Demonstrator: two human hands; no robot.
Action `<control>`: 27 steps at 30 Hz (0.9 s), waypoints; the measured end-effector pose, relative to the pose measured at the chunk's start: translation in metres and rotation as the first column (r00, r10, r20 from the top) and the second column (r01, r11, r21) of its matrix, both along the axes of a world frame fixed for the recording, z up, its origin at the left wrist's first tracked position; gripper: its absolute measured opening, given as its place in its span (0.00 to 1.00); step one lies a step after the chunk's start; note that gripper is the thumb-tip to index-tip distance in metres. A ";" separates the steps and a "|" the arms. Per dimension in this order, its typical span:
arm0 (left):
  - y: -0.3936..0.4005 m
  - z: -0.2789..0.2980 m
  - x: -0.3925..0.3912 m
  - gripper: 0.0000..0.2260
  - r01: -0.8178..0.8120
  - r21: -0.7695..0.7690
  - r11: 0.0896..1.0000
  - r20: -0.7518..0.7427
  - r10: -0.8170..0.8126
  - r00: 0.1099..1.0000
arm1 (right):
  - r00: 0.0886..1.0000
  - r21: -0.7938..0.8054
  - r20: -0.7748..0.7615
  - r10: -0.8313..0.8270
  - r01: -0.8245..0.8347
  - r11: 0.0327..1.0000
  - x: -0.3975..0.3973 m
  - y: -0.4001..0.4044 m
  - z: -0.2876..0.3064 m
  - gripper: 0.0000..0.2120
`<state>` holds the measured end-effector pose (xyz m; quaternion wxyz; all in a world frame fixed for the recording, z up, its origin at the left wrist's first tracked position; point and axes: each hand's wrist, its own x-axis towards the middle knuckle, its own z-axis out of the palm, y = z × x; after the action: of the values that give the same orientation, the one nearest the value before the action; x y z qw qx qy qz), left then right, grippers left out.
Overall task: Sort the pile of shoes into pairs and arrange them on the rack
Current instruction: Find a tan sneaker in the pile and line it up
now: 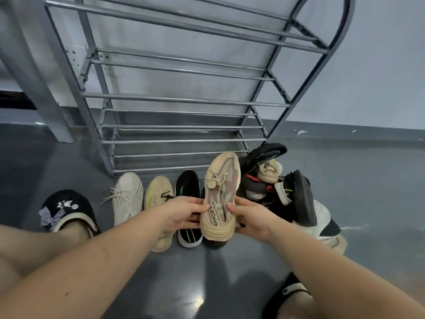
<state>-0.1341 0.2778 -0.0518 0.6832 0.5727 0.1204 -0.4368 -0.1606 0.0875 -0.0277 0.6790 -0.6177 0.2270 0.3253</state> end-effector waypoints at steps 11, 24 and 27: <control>-0.015 -0.042 -0.026 0.09 0.388 0.212 0.897 -0.043 -0.388 0.921 | 0.947 0.122 -0.314 -0.065 0.108 0.987 -0.067 -0.024 -0.053 0.07; -0.080 -0.085 -0.067 0.12 0.514 0.406 0.756 -0.020 -0.555 0.832 | 0.875 0.067 -0.460 -0.153 0.206 0.976 -0.109 -0.059 -0.088 0.06; -0.097 -0.092 -0.071 0.14 0.408 0.355 0.841 0.019 -0.443 0.896 | 0.863 0.000 -0.443 -0.243 0.272 0.962 -0.110 -0.064 -0.093 0.08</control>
<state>-0.2054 0.1804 -0.1440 0.4641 0.7160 0.0298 -0.5207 -0.2701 0.0234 -0.1204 0.6664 -0.4710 0.4444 0.3695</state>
